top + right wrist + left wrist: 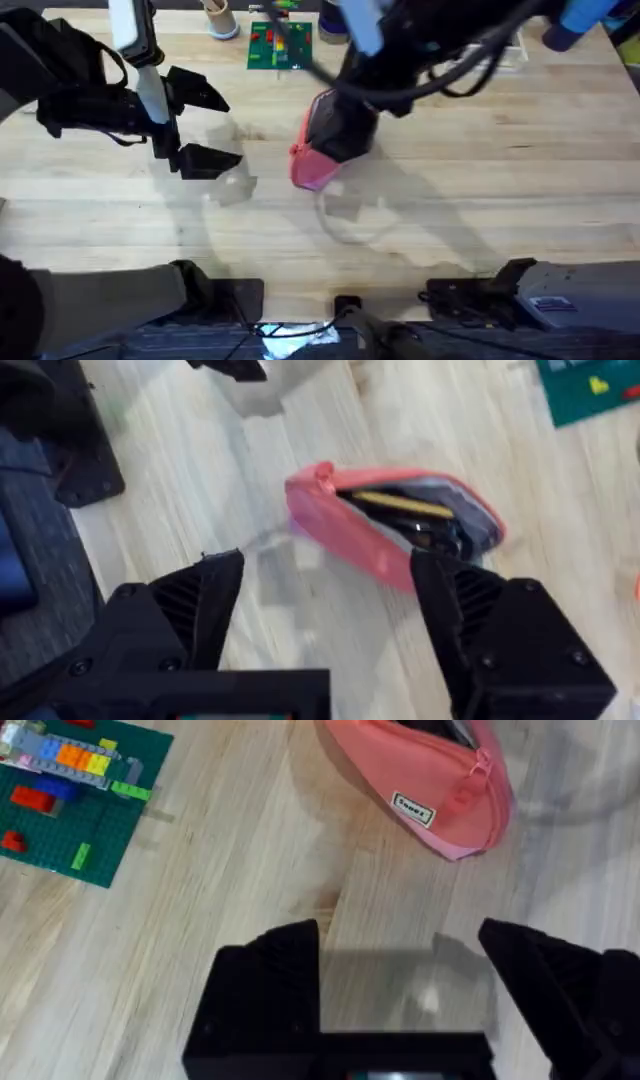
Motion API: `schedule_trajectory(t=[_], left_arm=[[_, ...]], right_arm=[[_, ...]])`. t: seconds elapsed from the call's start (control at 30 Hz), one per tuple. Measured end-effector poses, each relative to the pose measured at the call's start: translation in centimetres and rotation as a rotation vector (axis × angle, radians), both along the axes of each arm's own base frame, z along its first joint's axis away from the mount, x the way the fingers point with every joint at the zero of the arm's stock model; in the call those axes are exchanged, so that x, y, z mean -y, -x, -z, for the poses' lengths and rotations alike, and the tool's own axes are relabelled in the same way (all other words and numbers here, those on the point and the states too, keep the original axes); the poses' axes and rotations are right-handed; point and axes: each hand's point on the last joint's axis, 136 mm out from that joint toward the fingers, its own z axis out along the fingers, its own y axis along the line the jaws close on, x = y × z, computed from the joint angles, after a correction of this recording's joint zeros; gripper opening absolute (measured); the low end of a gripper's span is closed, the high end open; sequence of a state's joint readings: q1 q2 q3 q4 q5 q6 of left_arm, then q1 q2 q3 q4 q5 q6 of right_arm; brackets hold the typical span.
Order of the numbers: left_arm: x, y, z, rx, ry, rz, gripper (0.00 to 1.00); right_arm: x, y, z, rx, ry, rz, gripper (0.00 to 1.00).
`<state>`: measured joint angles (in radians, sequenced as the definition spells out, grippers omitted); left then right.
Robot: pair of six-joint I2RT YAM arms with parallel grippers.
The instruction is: Unzip the bag, pick up the pens from the table one at a time and place them inside, then zip the bag closed.
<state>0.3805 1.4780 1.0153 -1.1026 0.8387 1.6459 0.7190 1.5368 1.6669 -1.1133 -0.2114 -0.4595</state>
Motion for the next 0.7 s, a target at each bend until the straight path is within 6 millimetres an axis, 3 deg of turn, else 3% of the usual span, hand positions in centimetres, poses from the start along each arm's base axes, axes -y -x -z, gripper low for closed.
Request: schedule_trajectory(t=[0.2, 0.7], left_arm=[[0.0, 0.0, 0.0, 0.0, 0.0, 0.0, 0.993], [0.0, 0.0, 0.0, 0.0, 0.0, 0.0, 0.994]], right_arm=[[-2.4, -0.4, 0.7, 0.014, -0.025, -0.041, 0.996], [-2.8, -0.6, 0.5, 0.017, -0.039, -0.036, 0.996]])
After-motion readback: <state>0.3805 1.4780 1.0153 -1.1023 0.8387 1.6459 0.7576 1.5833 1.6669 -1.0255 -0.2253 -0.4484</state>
